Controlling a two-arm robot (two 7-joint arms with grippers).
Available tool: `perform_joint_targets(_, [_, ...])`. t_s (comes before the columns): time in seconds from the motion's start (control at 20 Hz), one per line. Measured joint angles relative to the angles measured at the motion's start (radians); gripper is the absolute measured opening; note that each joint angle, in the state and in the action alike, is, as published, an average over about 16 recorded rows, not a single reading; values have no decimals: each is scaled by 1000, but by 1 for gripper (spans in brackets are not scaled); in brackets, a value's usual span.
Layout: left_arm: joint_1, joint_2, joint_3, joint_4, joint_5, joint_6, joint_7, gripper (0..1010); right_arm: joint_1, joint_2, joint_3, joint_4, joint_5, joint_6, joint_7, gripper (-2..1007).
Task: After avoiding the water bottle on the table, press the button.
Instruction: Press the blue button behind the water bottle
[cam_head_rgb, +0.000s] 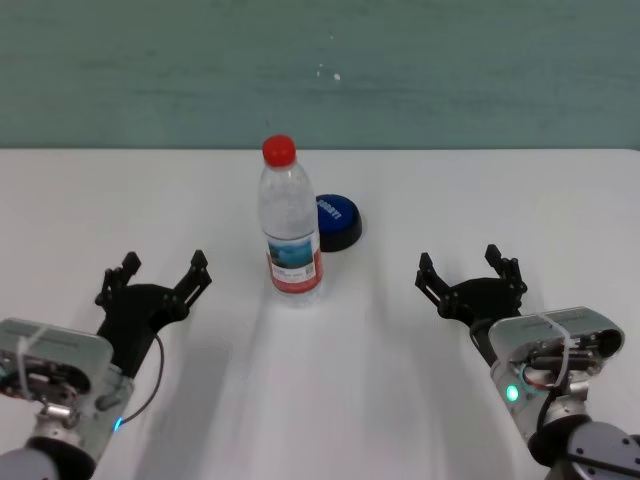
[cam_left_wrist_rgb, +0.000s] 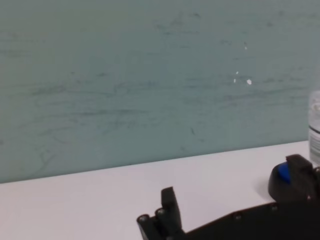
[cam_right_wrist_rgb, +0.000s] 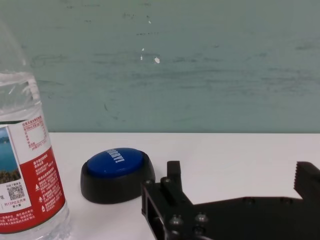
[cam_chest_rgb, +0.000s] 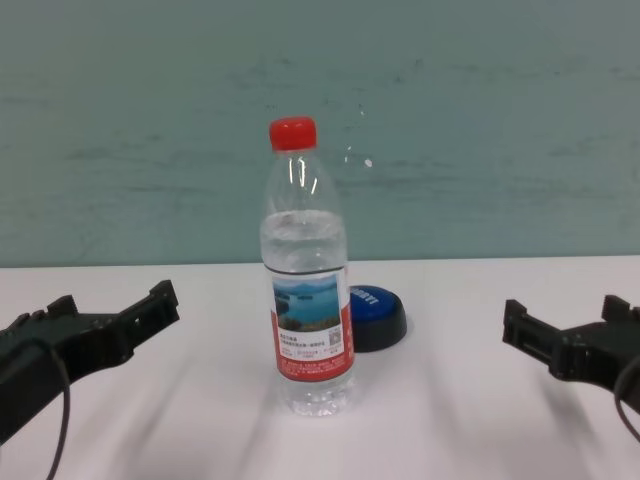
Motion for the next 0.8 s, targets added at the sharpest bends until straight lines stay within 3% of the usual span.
perform_joint_targets(0.8, [68, -8, 6, -74, 17, 24, -27, 1004, 0, 0, 0, 0, 0, 0, 0, 1003])
